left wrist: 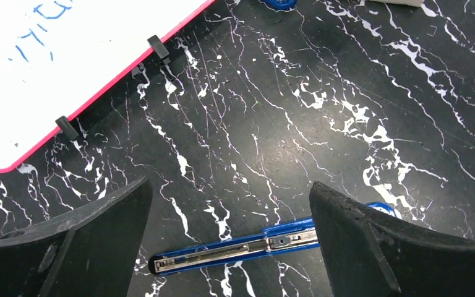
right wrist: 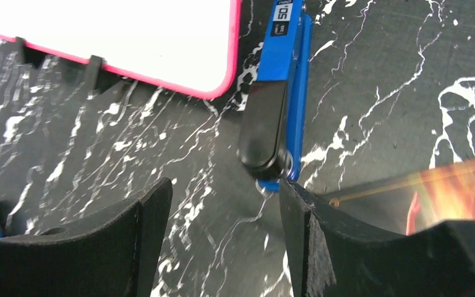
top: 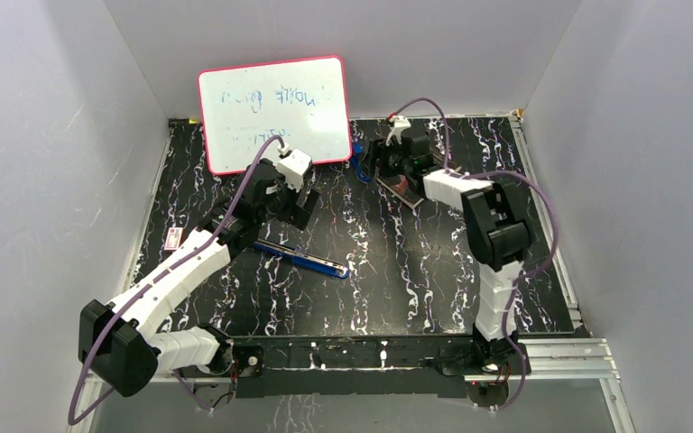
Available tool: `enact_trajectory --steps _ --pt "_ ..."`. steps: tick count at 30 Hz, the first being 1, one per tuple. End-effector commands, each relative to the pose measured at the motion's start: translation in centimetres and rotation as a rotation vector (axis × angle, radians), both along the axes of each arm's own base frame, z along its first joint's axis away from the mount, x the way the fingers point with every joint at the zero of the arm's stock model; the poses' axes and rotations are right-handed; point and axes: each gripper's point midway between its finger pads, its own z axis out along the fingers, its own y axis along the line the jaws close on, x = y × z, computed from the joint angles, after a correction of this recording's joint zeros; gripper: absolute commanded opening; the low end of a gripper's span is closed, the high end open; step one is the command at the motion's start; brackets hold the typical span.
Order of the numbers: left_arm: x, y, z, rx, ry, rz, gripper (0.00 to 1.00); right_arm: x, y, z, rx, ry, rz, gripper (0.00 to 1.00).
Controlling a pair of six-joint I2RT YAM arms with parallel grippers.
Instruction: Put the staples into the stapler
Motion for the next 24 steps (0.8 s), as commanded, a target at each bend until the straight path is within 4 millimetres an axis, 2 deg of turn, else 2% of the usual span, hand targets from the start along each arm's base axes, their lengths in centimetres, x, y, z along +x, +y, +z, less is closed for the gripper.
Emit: enact_trajectory --steps 1,7,12,16,19,20,24 --pt "0.2 1.0 0.8 -0.044 0.001 0.105 0.98 2.9 1.8 -0.3 -0.104 -0.065 0.033 0.72" --pt "0.2 1.6 0.8 -0.022 -0.009 0.124 0.98 5.0 2.0 -3.5 -0.240 -0.082 -0.003 0.68" --pt "0.4 1.9 0.3 -0.009 -0.001 0.140 0.98 5.9 1.8 -3.8 -0.263 -0.102 -0.021 0.43" --pt "0.6 1.9 0.4 -0.019 -0.009 0.154 0.98 5.3 1.7 -2.0 -0.238 -0.162 -0.019 0.21" --pt "0.9 2.1 0.6 -0.022 -0.026 0.177 0.98 4.1 1.4 0.2 -0.213 -0.206 -0.016 0.06" --pt "1.1 2.2 0.7 -0.022 -0.032 0.186 0.98 3.6 1.0 1.6 -0.202 -0.227 -0.024 0.03" --pt "1.3 2.1 1.0 -0.028 -0.054 0.182 0.98 1.1 -1.2 3.7 -0.206 -0.236 -0.086 0.00"
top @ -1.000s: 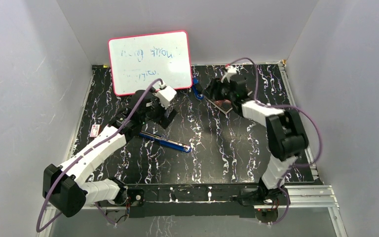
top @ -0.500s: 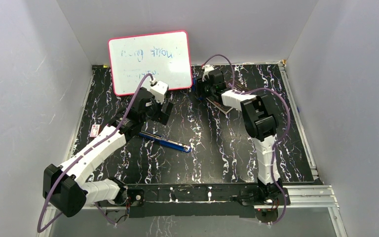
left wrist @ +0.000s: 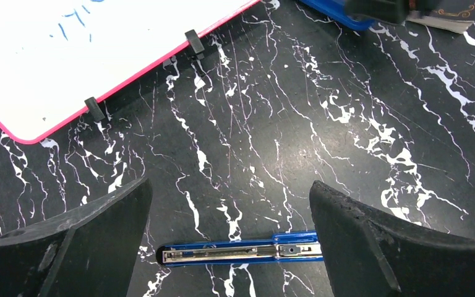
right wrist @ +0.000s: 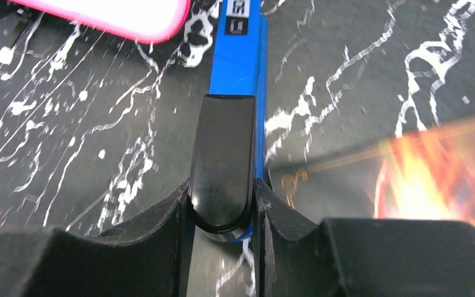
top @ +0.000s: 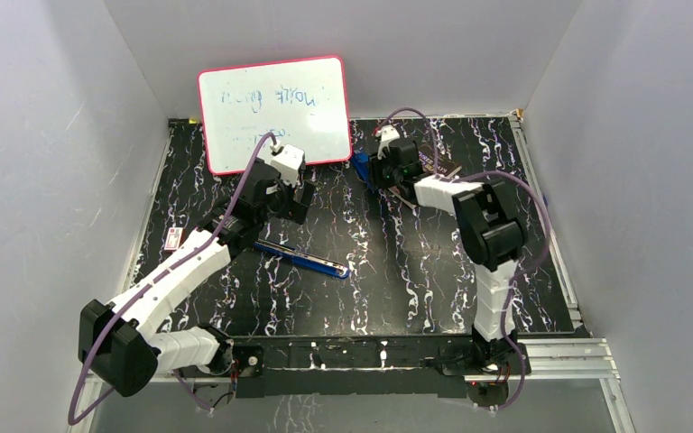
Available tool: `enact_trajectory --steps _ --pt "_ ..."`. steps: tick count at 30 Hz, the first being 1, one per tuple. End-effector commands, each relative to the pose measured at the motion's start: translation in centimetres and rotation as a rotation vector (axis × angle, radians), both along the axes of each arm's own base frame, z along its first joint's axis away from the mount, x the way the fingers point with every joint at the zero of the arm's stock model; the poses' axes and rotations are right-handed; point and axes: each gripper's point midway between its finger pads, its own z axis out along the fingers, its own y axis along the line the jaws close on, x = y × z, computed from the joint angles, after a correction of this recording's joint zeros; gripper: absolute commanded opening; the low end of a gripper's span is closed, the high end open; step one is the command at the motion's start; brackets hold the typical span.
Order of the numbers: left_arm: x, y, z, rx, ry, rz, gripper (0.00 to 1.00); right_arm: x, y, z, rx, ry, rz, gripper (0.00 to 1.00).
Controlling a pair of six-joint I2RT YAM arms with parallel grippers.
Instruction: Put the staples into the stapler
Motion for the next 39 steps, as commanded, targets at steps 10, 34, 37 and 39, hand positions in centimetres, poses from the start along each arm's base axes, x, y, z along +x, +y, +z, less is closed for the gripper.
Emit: enact_trajectory --steps 10,34,37,39 --pt "-0.2 -3.4 0.2 -0.031 -0.074 -0.235 0.98 -11.0 -4.1 10.2 0.048 -0.180 -0.044 0.00" --pt "-4.7 -8.2 -5.1 0.153 -0.155 -0.892 0.95 -23.7 3.1 5.4 -0.071 -0.426 0.622 0.02" --pt "-4.1 -9.0 -6.0 0.153 -0.143 -0.924 0.95 -23.8 3.2 4.2 -0.108 -0.389 0.654 0.08" --pt "-3.4 -9.6 -6.7 0.175 -0.130 -0.952 0.95 -23.4 3.2 3.4 -0.133 -0.349 0.647 0.16"
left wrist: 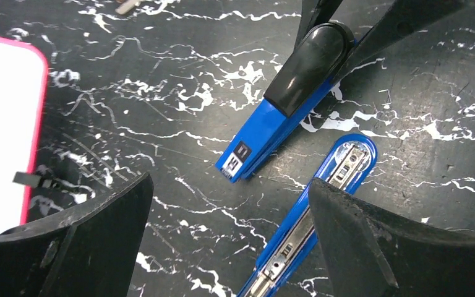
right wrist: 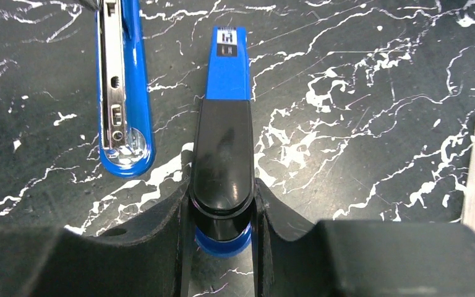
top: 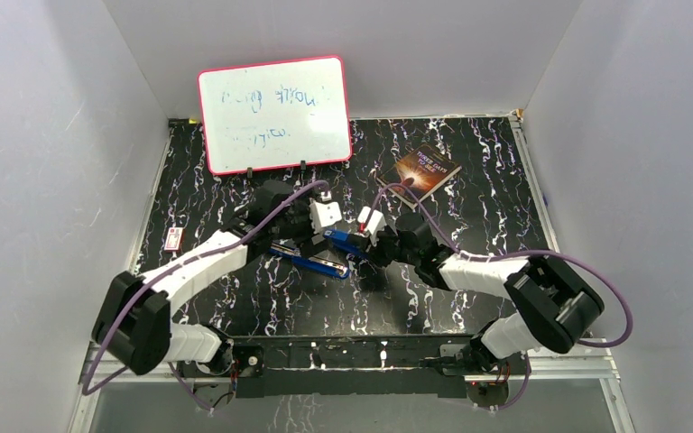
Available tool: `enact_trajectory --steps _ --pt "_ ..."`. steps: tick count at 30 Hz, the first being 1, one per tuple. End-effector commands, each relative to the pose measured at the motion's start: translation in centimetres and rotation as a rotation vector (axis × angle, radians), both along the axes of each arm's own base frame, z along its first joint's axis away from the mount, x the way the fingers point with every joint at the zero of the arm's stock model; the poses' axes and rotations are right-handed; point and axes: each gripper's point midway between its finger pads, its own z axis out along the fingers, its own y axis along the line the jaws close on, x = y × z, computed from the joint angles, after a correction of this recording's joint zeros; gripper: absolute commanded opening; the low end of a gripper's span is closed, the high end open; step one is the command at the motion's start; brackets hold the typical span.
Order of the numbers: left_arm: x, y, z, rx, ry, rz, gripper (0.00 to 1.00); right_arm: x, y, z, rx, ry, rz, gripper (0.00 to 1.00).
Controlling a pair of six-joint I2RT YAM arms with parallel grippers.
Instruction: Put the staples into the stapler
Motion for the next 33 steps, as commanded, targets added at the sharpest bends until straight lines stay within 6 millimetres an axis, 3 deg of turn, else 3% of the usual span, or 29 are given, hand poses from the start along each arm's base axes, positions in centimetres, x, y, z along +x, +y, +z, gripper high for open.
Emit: enact_trajectory --steps 1,6,9,13,16,19,24,29,33 --pt "1.2 -2.0 -0.3 0.012 -0.021 -0.113 0.95 1.2 1.5 1.0 -0.006 -0.062 0.049 0.19" --pt "1.8 -2.4 -1.3 0.043 -0.001 -0.133 0.94 1.2 1.4 1.0 0.024 -0.059 0.024 0.42" --pt "1.8 -2.6 -1.4 0.040 0.000 -0.139 0.95 1.0 1.0 3.5 0.096 -0.091 -0.009 0.58" --pt "1.5 -3.3 -1.4 0.023 0.022 -0.169 0.95 0.1 0.4 5.4 0.153 -0.091 -0.028 0.66" --pt "1.4 -4.3 -1.5 0.029 0.011 -0.212 0.95 -0.3 -1.2 6.6 0.216 -0.091 -0.108 0.68" --pt "0.9 -6.1 -2.3 0.067 -0.004 -0.276 0.94 1.0 -3.9 8.5 0.344 -0.094 -0.328 0.67" --pt "0.3 -8.6 -4.1 0.123 0.016 -0.377 0.92 0.3 -7.0 7.3 0.508 0.019 -0.523 0.66" --pt "-0.1 -10.3 -4.3 0.098 0.059 -0.449 0.88 -1.3 -7.8 5.2 0.597 0.145 -0.572 0.64" --pt "-0.9 -11.0 -5.6 0.121 0.099 -0.478 0.84 -2.1 -8.3 4.4 0.626 0.184 -0.587 0.63"
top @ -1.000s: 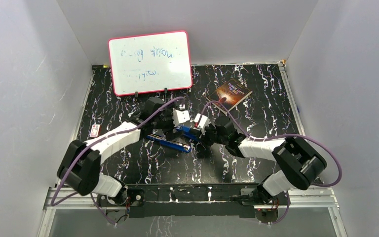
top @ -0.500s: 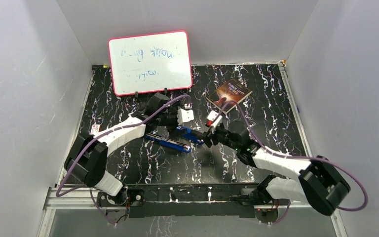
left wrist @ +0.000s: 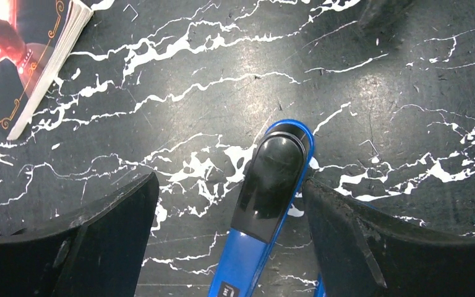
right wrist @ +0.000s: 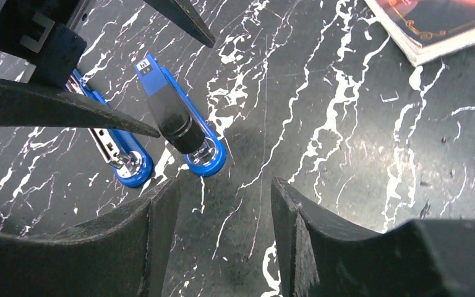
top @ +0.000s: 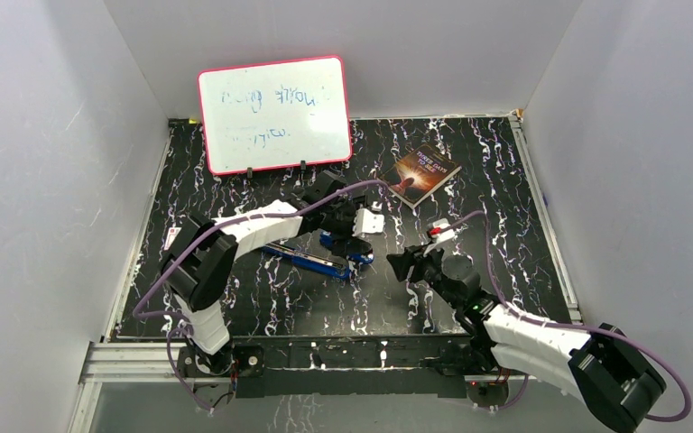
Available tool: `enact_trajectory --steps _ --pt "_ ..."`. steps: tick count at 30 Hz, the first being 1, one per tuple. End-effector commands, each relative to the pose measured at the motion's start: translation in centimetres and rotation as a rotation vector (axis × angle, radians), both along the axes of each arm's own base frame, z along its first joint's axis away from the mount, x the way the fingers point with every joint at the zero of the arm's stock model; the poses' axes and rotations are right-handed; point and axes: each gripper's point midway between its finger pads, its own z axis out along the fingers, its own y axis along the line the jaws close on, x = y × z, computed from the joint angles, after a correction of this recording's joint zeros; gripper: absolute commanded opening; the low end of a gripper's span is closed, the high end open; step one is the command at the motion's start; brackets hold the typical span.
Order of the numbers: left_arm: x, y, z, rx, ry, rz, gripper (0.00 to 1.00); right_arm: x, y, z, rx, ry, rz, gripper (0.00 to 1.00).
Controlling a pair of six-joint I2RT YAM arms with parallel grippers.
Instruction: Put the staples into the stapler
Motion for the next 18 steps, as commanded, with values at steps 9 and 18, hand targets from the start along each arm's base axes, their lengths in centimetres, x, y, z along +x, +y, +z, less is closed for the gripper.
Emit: enact_trajectory --steps 9,18 --pt "-2.5 -1.5 -2.4 0.069 0.085 -0.099 0.64 0.4 -0.5 2.3 0.131 -0.017 -0.070 0.58" --pt "-1.8 -2.2 -1.0 0.059 0.086 -0.070 0.10 0.8 -1.3 2.2 0.181 0.014 -0.142 0.57"
